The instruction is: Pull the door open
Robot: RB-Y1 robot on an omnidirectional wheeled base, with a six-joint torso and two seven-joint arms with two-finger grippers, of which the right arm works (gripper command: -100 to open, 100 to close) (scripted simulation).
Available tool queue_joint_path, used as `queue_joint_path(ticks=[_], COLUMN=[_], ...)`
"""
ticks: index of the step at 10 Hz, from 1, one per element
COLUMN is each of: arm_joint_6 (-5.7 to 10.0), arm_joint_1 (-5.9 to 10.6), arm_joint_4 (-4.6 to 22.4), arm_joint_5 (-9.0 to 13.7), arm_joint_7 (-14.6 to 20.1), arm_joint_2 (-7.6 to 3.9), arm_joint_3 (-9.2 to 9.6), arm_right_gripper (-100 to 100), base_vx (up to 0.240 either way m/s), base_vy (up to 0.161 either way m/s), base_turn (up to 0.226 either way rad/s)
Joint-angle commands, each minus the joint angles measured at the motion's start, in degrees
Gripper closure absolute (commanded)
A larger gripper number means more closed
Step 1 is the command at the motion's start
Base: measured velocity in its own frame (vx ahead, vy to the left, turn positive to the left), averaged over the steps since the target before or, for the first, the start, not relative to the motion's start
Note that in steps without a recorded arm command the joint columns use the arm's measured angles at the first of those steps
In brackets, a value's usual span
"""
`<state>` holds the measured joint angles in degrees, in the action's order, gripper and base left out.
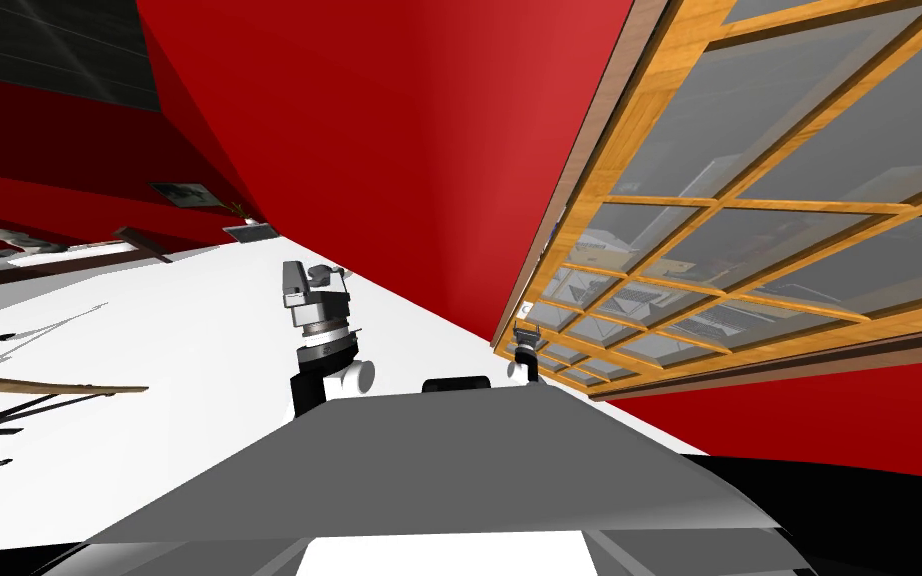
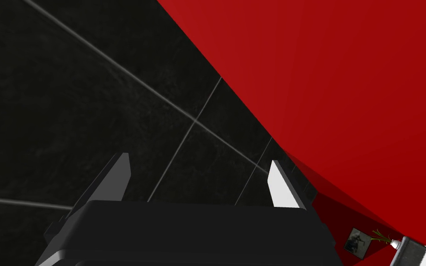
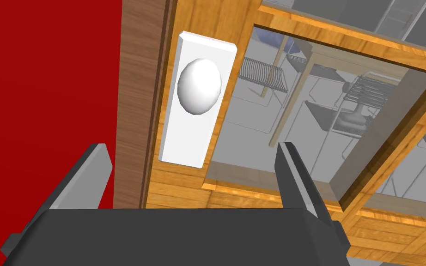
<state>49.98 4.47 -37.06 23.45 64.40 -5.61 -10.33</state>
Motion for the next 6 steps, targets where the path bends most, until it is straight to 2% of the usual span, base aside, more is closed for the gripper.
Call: queue_joint_path(ticks=[1,2,6], arm_joint_6=[-0.05,-0.05,-0.20], arm_joint_1=[0.43,0.43,1.17], arm_joint_4=[0.36,0.36,0.89], arm_joint_5=[1.33,1.33,3.88], arm_joint_7=[2.86,3.38,9.20], arm_joint_2=[0.15,0.15,0.50], arm_joint_3=[0.47,0.47,1.36], arm_right_gripper=[-100,-100,-100], base_vx=[-0.059,-0.050,-0.051], base_vy=[-0.009,-0.004,-0.001], base_turn=[0.051,0.013,0.031])
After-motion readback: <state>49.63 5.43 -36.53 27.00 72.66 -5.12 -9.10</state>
